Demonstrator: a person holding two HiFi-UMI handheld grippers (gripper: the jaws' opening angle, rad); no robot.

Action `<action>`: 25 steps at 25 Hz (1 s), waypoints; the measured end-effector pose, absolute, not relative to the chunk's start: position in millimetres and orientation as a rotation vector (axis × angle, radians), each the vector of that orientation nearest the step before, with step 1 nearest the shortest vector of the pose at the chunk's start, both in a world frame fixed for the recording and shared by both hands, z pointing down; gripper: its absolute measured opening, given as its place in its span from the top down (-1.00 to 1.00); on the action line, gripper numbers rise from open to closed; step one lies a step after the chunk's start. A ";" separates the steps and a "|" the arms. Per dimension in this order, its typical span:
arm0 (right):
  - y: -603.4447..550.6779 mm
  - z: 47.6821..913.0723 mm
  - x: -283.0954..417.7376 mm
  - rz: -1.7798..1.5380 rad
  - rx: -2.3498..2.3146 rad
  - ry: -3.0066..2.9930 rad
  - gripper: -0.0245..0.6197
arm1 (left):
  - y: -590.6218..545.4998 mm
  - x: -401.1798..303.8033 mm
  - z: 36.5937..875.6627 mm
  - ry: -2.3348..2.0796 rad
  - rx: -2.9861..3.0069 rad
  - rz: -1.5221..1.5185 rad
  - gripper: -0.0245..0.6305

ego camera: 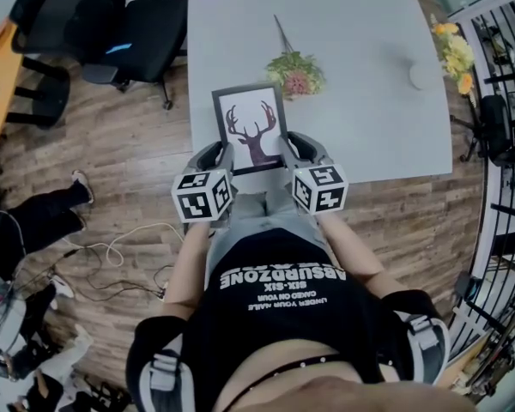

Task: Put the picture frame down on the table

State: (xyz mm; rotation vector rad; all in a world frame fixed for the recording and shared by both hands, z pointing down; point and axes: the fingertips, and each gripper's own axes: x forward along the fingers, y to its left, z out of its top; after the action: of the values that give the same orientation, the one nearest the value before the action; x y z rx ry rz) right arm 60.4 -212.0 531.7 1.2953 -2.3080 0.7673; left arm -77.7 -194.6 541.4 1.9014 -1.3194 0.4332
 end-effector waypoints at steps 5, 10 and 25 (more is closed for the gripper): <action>-215.5 549.1 59.1 0.791 1.287 -2.282 0.65 | -197.4 -78.6 558.6 -1.313 1.871 0.461 0.65; -221.4 564.7 55.3 0.806 1.273 -2.260 0.65 | -201.7 -82.4 576.1 -1.304 1.837 0.483 0.65; -225.0 612.7 57.4 0.867 1.254 -2.179 0.65 | -206.4 -80.1 626.9 -1.261 1.764 0.556 0.65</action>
State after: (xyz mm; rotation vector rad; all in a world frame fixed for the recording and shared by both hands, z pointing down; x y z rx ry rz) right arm 57.4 -225.0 612.7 1.2541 -2.1786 0.8672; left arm -80.1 -206.4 626.9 1.7639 -1.2606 0.5558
